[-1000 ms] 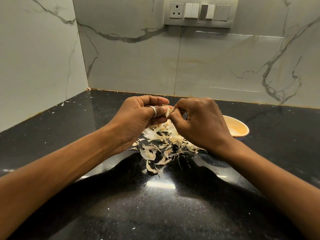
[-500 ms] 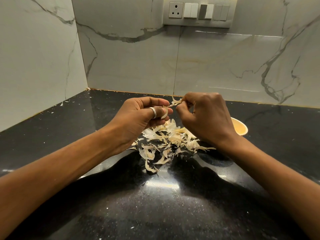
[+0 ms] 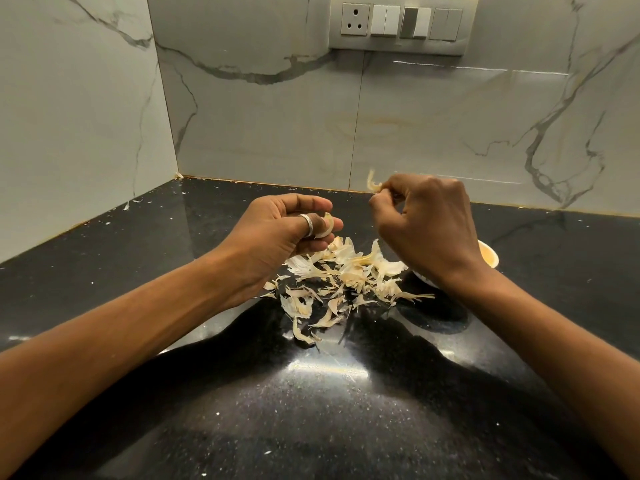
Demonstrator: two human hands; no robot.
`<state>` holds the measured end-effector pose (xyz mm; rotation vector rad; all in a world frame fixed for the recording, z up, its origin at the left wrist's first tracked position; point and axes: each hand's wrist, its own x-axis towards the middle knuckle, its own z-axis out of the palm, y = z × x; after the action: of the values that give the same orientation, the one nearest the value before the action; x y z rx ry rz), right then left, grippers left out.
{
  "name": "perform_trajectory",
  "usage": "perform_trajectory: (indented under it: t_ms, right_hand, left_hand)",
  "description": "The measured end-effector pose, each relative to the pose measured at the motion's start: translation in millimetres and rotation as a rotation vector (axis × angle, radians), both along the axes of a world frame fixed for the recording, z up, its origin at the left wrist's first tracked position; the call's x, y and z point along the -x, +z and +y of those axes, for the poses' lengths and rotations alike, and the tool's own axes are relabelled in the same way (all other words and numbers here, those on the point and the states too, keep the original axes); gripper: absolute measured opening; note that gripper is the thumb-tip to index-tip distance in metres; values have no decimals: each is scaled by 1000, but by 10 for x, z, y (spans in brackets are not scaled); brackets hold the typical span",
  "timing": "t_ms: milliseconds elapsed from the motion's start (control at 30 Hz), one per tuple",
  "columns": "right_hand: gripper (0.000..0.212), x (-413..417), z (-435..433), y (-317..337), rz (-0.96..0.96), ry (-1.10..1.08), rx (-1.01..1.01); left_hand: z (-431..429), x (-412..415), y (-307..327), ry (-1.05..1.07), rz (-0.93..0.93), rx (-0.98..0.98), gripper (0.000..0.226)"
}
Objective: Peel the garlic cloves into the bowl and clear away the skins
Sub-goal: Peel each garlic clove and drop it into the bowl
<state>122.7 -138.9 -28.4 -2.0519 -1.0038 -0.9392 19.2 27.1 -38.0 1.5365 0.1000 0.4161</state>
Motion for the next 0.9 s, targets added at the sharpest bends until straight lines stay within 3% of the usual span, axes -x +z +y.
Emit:
perform_trajectory:
  t_ms: [433, 900]
  right_hand:
    - [12, 43, 16, -28, 59, 101, 58]
    - [16, 110, 41, -67, 163, 171, 83]
  left_hand:
    - [46, -33, -33, 114, -20, 2, 27]
    - [55, -50, -10, 112, -61, 48, 24]
